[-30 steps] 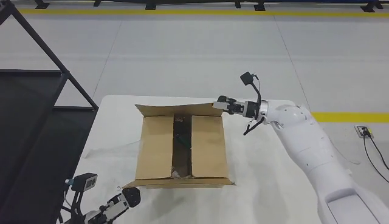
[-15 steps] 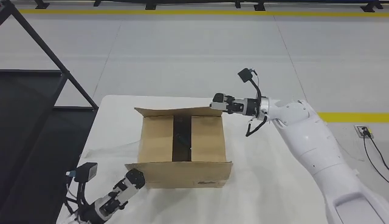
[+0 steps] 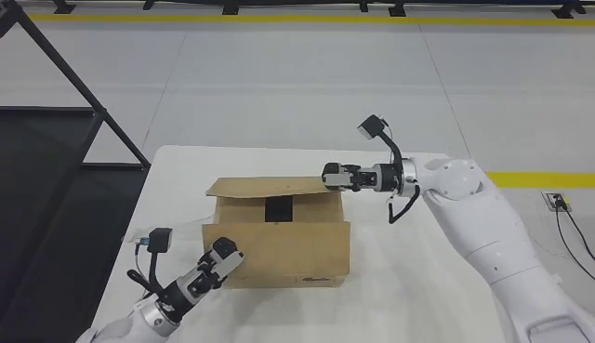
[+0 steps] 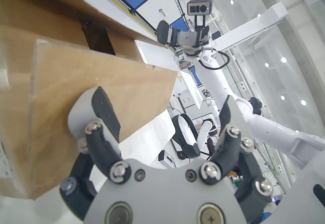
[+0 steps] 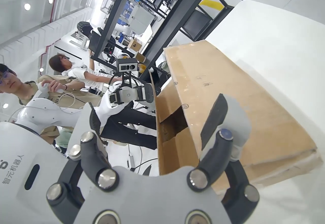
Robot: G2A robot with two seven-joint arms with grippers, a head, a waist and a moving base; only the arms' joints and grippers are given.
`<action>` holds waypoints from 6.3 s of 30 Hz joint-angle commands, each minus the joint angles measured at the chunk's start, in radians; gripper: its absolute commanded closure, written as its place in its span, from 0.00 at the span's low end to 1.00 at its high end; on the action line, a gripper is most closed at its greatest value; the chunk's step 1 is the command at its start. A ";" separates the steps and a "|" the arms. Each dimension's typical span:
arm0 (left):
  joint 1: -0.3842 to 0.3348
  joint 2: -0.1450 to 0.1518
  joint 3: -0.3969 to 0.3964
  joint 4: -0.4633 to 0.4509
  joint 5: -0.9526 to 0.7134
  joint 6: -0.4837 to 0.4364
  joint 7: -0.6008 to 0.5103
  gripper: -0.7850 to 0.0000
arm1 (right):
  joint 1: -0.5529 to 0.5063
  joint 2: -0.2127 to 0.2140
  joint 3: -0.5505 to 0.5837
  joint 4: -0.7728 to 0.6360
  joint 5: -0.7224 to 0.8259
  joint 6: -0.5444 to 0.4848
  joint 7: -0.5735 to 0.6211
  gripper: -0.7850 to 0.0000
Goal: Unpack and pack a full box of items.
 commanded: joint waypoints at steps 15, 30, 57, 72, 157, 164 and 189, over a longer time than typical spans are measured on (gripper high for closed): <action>-0.016 -0.004 0.023 0.004 0.026 0.048 0.044 0.00 | -0.032 0.001 0.013 -0.040 0.037 0.095 -0.038 0.00; -0.153 -0.037 0.179 0.084 0.133 0.163 0.242 0.00 | -0.051 -0.021 0.004 0.016 0.252 0.405 0.117 0.00; -0.044 -0.053 0.012 0.066 -0.046 0.072 0.453 0.00 | -0.106 -0.044 -0.010 0.052 0.149 0.351 0.043 0.00; 0.011 -0.050 -0.118 0.151 -0.184 0.079 0.430 0.00 | -0.136 -0.037 0.021 0.011 0.114 0.296 0.069 0.00; -0.189 -0.131 -0.036 0.047 -0.225 0.114 0.451 0.00 | -0.164 -0.041 0.084 0.001 0.044 0.313 0.096 0.00; -0.201 -0.138 0.056 0.009 -0.097 0.146 0.436 0.00 | -0.168 -0.037 0.103 -0.010 0.046 0.294 0.079 0.00; -0.347 -0.174 0.317 0.042 0.078 0.271 0.376 0.00 | -0.191 -0.022 0.146 -0.030 0.040 0.302 0.072 0.00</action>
